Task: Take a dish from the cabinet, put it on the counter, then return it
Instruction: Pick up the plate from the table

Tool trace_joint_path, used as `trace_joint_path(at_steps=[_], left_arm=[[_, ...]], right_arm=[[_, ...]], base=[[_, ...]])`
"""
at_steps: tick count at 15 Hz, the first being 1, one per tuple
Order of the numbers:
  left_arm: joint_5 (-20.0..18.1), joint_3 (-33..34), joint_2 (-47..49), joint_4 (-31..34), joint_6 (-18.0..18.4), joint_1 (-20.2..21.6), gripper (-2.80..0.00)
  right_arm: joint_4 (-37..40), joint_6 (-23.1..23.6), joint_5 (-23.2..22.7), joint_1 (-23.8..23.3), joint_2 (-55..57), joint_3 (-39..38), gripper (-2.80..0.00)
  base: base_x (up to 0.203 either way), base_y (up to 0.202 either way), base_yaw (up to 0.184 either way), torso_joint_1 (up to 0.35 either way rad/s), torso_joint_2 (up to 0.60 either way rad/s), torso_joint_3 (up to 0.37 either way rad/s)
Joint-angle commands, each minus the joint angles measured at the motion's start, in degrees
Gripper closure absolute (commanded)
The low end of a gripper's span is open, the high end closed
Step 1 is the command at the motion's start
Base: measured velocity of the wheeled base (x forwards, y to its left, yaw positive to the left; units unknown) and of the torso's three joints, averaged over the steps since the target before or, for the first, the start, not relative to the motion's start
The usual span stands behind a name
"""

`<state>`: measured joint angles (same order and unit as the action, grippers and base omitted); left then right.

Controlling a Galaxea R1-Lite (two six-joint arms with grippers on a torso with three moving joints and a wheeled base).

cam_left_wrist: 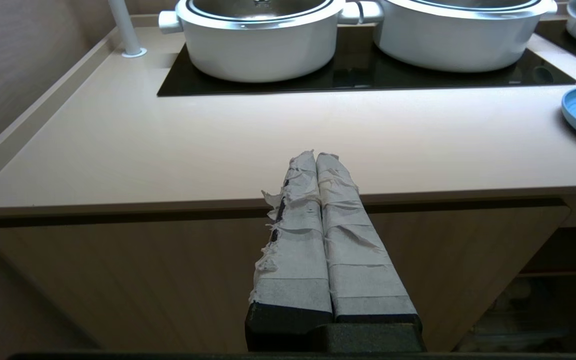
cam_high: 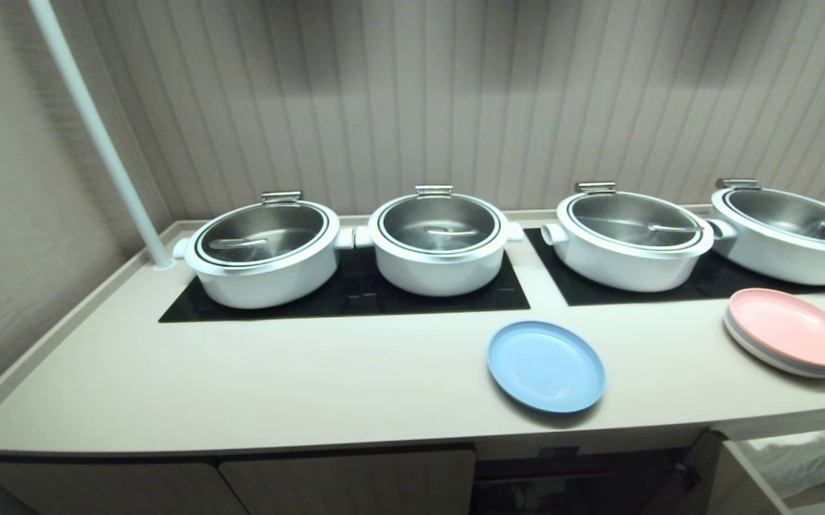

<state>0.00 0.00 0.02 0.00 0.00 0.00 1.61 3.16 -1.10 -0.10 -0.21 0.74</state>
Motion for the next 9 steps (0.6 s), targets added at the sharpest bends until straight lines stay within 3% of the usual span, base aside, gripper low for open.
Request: trace_joint_path(at_steps=[1, 9], left_arm=[[0.00, 0.00, -0.02, 0.00, 0.00, 0.00, 0.00], [0.05, 0.00, -0.02, 0.00, 0.00, 0.00, 0.00]], right_arm=[[-0.21, 0.09, -0.05, 0.01, 0.21, -0.14, 0.00], [-0.18, -0.14, 0.03, 0.01, 3.04, -0.28, 0.00]], base=[[0.000, 0.000, 0.000, 0.000, 0.00, 0.000], [0.000, 0.000, 0.000, 0.000, 0.00, 0.000]])
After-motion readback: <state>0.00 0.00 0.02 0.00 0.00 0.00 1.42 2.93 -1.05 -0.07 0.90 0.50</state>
